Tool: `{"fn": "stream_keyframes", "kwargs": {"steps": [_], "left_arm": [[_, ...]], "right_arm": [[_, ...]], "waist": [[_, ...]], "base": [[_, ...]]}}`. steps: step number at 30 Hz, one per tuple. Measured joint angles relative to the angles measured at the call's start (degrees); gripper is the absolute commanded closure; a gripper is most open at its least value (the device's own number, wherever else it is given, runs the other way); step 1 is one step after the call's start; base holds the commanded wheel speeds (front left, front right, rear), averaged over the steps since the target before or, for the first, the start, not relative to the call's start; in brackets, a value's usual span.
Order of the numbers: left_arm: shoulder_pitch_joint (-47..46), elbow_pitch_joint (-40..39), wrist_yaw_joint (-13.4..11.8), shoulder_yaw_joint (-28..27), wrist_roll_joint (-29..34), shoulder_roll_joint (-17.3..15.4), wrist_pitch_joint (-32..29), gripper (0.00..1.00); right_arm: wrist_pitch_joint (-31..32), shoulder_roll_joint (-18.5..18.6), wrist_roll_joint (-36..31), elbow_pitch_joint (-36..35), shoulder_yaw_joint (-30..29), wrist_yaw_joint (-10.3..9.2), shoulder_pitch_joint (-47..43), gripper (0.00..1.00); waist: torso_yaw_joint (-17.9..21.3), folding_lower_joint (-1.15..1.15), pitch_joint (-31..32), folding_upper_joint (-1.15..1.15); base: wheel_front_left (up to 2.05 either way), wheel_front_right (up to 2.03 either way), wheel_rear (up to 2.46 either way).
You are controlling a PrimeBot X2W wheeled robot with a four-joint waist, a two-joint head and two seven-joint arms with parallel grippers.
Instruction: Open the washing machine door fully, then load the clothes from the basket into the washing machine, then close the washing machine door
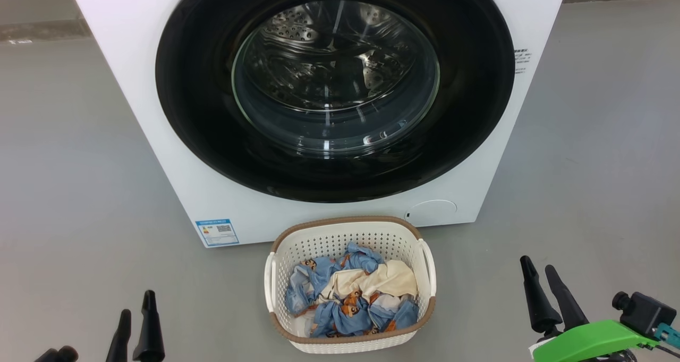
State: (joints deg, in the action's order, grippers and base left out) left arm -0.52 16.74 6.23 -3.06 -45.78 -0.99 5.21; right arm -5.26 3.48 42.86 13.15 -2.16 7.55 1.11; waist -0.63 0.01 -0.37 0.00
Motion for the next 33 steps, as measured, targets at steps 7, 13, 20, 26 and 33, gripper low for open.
{"fn": "stream_keyframes", "kwargs": {"steps": [7, 13, 20, 26, 33], "left_arm": [[0.05, 0.22, 0.00, -0.04, 6.12, -0.07, 1.15, 0.00], [0.12, 0.51, 0.00, -0.07, 11.72, -0.26, 2.04, 0.00], [0.29, 1.03, 0.00, -0.32, 17.39, -0.31, 3.30, 0.00], [0.32, 1.32, 0.00, -0.60, 22.38, -0.43, 4.22, 0.00], [0.53, 1.33, 0.00, -0.70, 27.58, -0.56, 5.48, 0.00]], "right_arm": [[-1.26, 0.31, -6.11, 0.23, 0.73, 0.00, 0.02, 0.00], [-2.01, 0.97, -11.37, 0.65, 1.29, 0.00, 0.07, 0.00], [-3.27, 1.76, -16.29, 1.00, 1.35, 0.00, 0.15, 0.00], [-4.33, 2.07, -20.50, 1.16, 1.40, 0.00, 0.17, 0.00], [-5.46, 2.27, -26.10, 1.21, 1.42, 0.00, 0.20, 0.00]], "waist": [[0.02, 0.00, 0.03, 0.00], [0.04, 0.00, 0.03, 0.00], [0.04, 0.00, 0.18, 0.00], [0.04, 0.00, 0.30, 0.00], [0.00, 0.00, 0.34, 0.00]], "base": [[0.00, 0.00, 0.00], [0.00, 0.00, 0.00], [0.00, 0.00, 0.00], [0.00, 0.00, 0.00], [0.00, 0.00, 0.00]]}}
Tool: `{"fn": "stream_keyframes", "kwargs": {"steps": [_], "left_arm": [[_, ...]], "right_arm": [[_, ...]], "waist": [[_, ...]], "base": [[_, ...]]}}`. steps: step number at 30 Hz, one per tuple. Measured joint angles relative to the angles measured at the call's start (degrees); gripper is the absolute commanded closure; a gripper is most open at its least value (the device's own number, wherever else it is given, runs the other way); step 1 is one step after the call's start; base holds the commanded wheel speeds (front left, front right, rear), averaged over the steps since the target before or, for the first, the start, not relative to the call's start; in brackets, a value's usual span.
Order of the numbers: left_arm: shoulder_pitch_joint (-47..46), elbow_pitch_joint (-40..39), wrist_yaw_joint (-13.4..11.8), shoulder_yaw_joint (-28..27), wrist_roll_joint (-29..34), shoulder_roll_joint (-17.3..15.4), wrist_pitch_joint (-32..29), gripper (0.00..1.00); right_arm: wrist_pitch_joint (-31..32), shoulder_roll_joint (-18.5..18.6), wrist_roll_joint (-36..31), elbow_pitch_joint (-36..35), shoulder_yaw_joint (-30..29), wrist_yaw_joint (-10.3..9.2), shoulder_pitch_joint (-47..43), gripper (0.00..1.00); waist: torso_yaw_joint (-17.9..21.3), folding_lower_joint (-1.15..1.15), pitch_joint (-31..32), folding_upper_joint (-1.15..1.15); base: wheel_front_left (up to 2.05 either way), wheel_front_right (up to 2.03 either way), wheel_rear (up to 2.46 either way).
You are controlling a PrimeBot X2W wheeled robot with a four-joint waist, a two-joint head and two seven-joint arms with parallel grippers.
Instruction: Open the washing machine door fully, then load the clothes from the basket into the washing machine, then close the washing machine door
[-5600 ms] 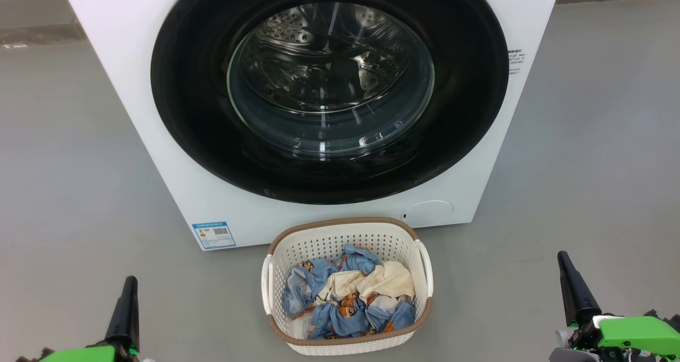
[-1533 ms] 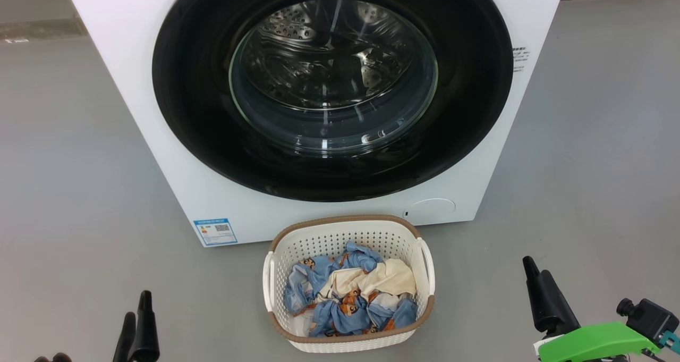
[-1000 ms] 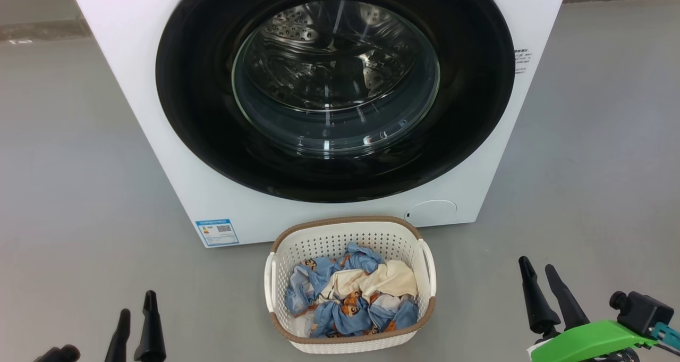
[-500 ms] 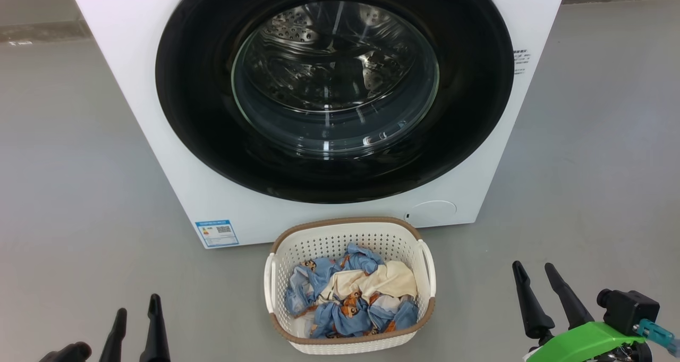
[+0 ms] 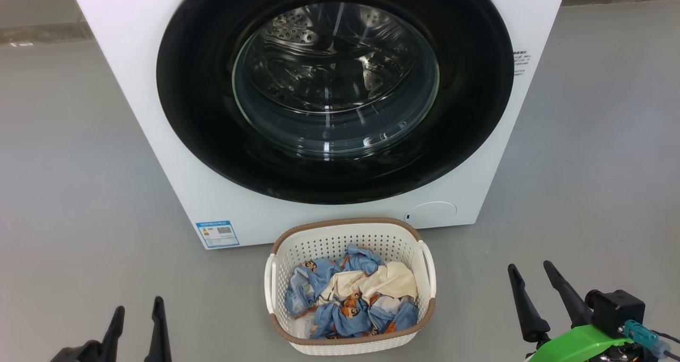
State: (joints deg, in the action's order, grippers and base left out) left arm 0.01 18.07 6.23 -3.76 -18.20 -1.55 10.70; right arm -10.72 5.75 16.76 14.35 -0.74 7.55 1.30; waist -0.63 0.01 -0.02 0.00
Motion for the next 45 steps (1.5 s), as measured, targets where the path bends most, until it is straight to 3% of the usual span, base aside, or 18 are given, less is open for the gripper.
{"fn": "stream_keyframes", "kwargs": {"steps": [22, 45], "left_arm": [[0.88, 0.19, -0.11, -0.52, 16.12, -0.23, 3.61, 0.00], [0.88, 0.30, -0.22, -0.87, 16.52, -0.24, 3.61, 0.00]], "right_arm": [[-3.59, 0.19, -15.33, -0.33, -0.05, 0.00, 0.07, 0.00], [-3.59, 0.19, -16.45, -0.25, -0.09, 0.00, 0.15, 0.00]], "waist": [[0.05, 0.00, -0.51, 0.00], [-0.26, 0.00, -0.03, 0.00]], "base": [[0.00, 0.00, 0.00], [0.00, 0.00, 0.00]]}}
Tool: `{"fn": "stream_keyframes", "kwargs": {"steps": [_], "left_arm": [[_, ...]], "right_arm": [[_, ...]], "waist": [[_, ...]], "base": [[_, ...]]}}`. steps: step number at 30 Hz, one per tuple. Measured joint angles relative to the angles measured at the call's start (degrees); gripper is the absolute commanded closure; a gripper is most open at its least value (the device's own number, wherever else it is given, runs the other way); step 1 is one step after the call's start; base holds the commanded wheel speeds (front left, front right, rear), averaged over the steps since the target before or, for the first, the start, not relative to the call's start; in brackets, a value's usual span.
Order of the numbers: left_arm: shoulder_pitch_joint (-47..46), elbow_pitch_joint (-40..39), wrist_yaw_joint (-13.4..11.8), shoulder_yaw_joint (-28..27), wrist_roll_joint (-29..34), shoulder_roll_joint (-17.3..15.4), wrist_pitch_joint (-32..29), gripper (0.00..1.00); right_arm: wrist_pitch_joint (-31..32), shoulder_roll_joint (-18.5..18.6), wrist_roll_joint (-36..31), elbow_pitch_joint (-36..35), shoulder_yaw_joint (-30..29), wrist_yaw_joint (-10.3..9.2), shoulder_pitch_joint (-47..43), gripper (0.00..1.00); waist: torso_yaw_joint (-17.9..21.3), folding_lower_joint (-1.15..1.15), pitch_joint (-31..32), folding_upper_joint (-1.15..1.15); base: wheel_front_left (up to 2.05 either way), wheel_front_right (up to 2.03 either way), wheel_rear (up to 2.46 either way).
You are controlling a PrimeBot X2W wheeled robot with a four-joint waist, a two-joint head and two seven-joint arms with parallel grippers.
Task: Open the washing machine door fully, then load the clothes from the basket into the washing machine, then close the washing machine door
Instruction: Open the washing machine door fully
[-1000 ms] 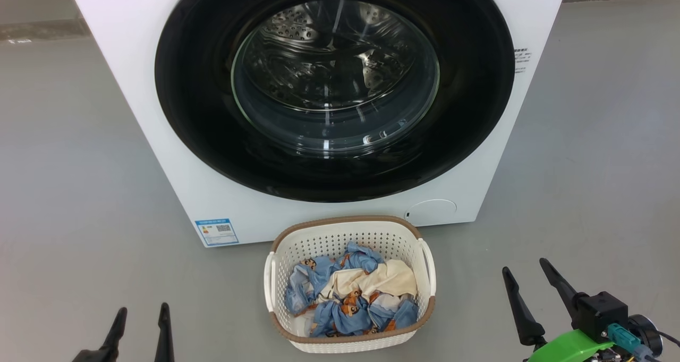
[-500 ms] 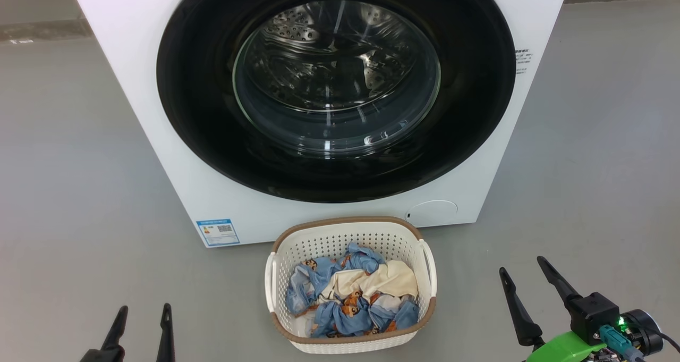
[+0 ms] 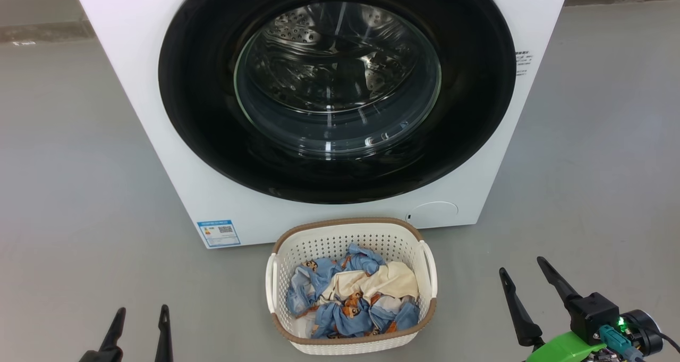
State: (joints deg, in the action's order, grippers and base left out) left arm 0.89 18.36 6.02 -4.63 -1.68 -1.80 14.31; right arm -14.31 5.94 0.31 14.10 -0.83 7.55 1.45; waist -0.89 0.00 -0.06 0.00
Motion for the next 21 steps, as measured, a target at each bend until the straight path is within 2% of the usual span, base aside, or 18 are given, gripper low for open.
{"fn": "stream_keyframes", "kwargs": {"steps": [10, 21], "left_arm": [[-0.01, 0.42, -0.30, -0.24, 0.07, -0.10, 0.08, 0.00], [-0.01, 0.40, -0.30, -0.34, 0.07, -0.15, 0.08, 0.00]], "right_arm": [[0.00, -0.03, 0.00, 0.08, 0.00, 0.00, 0.01, 0.00], [0.00, -0.08, 0.00, 0.07, 0.00, 0.00, 0.01, 0.00]], "waist": [[0.25, 0.00, -0.17, 0.00], [0.55, 0.00, -0.80, 0.00]], "base": [[0.43, 0.43, -0.86], [1.13, 1.13, -2.27]]}}
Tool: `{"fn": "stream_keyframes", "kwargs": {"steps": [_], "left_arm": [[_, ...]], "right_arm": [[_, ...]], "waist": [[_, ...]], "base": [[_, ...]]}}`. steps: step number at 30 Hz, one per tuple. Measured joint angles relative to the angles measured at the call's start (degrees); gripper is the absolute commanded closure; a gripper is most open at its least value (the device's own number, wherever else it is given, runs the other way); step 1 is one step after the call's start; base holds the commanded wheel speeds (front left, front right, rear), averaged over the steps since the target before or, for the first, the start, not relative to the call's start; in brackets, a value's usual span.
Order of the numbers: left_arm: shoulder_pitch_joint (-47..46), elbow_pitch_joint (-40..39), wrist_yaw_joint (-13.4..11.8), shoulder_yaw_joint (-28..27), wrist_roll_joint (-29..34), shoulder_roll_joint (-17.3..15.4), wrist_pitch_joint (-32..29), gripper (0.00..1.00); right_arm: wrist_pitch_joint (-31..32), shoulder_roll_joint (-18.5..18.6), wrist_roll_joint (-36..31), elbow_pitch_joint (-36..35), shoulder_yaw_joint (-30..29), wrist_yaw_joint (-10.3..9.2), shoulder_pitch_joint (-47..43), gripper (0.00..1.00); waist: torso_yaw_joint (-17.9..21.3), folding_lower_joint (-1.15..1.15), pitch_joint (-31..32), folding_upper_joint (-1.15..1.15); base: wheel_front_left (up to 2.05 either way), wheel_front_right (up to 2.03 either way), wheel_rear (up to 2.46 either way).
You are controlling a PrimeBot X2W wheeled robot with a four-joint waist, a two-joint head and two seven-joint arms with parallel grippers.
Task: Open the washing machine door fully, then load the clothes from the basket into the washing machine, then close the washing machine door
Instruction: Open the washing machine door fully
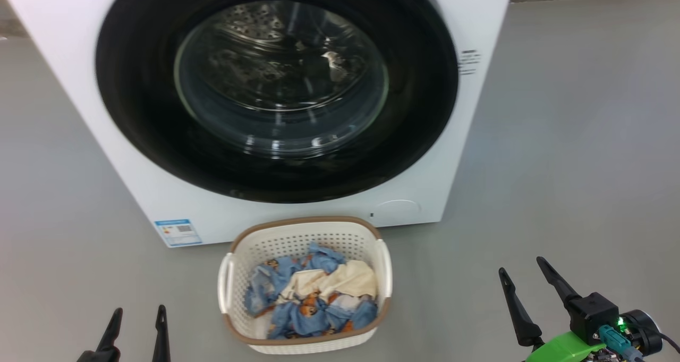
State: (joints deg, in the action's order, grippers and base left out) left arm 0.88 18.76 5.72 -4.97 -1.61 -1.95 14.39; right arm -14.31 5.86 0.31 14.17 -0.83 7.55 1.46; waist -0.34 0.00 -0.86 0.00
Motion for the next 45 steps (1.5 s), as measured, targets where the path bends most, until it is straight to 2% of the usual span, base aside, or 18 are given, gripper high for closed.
{"fn": "stream_keyframes", "kwargs": {"steps": [14, 30, 31, 33, 45], "left_arm": [[-0.02, -0.82, 0.16, -0.04, -1.98, 0.10, 0.01, 0.00], [-0.02, -0.81, 0.53, 0.14, -2.09, 0.09, 0.01, 0.00], [-0.02, -0.81, 0.53, 0.20, -2.14, 0.09, 0.01, 0.00], [-0.02, -0.80, 0.53, 0.29, -2.15, 0.09, 0.01, 0.00], [-0.02, -0.79, 0.51, 0.76, -3.11, 0.09, 0.01, 0.00]], "right_arm": [[0.00, 0.00, 0.00, 0.02, -0.10, 0.00, 0.02, 0.00], [0.00, -0.08, 0.01, -0.24, -0.13, 0.00, 0.04, 0.00], [0.00, -0.08, 0.01, -0.29, -0.13, 0.00, 0.04, 0.37], [0.00, -0.08, 0.02, -0.60, -0.19, 0.00, 0.04, 1.00], [0.00, -0.51, 0.89, -1.55, -1.34, 0.00, 0.10, 1.00]], "waist": [[0.15, 0.00, -0.67, 0.00], [-0.26, 0.00, -0.44, 0.00], [-0.30, 0.00, -0.44, 0.00], [-0.36, 0.00, -0.44, 0.00], [-0.68, 0.00, -0.59, 0.00]], "base": [[0.90, 0.90, -1.80], [0.08, 0.08, -0.15], [0.00, 0.00, 0.00], [0.00, 0.00, 0.00], [0.00, 0.00, 0.00]]}}
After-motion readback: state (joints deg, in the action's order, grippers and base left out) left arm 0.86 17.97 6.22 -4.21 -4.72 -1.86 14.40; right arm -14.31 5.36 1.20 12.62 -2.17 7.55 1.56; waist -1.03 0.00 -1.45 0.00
